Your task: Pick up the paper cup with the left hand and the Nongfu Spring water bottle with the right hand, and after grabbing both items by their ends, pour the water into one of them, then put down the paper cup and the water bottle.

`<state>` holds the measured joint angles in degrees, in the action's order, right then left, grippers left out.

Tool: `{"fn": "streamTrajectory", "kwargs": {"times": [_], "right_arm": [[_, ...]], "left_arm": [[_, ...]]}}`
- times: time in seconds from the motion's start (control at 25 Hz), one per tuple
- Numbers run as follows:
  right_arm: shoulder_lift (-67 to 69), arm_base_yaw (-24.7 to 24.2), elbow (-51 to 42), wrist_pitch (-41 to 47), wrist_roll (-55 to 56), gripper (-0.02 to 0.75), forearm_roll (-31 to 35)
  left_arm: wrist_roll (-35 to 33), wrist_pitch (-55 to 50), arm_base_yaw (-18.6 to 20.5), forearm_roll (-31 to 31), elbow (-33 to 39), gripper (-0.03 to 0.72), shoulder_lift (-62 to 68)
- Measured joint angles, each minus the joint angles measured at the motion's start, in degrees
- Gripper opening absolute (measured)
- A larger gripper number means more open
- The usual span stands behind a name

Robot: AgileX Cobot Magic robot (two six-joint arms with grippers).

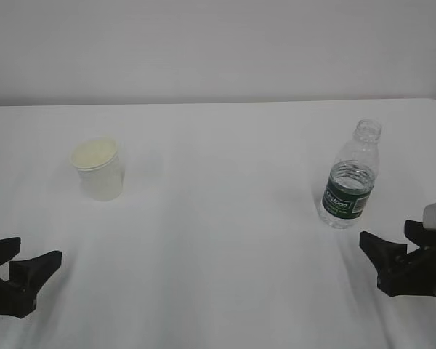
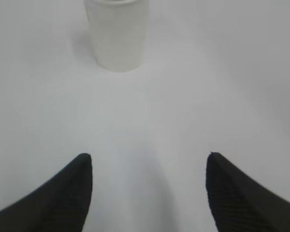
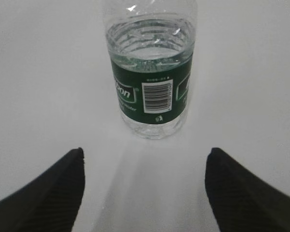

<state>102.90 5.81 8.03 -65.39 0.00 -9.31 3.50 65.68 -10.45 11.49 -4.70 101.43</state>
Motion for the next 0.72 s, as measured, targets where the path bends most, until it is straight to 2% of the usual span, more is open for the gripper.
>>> {"fn": "streamTrajectory", "kwargs": {"times": [0.2, 0.72], "right_arm": [[0.89, 0.0, 1.08, -0.12, -0.43, 0.593, 0.04], [2.62, 0.0, 5.47, -0.21, 0.71, 0.593, -0.06]], "left_arm": [[0.0, 0.0, 0.0, 1.63, -2.31, 0.524, 0.0], [0.0, 0.11, 0.0, 2.03, -2.42, 0.524, 0.13]]}}
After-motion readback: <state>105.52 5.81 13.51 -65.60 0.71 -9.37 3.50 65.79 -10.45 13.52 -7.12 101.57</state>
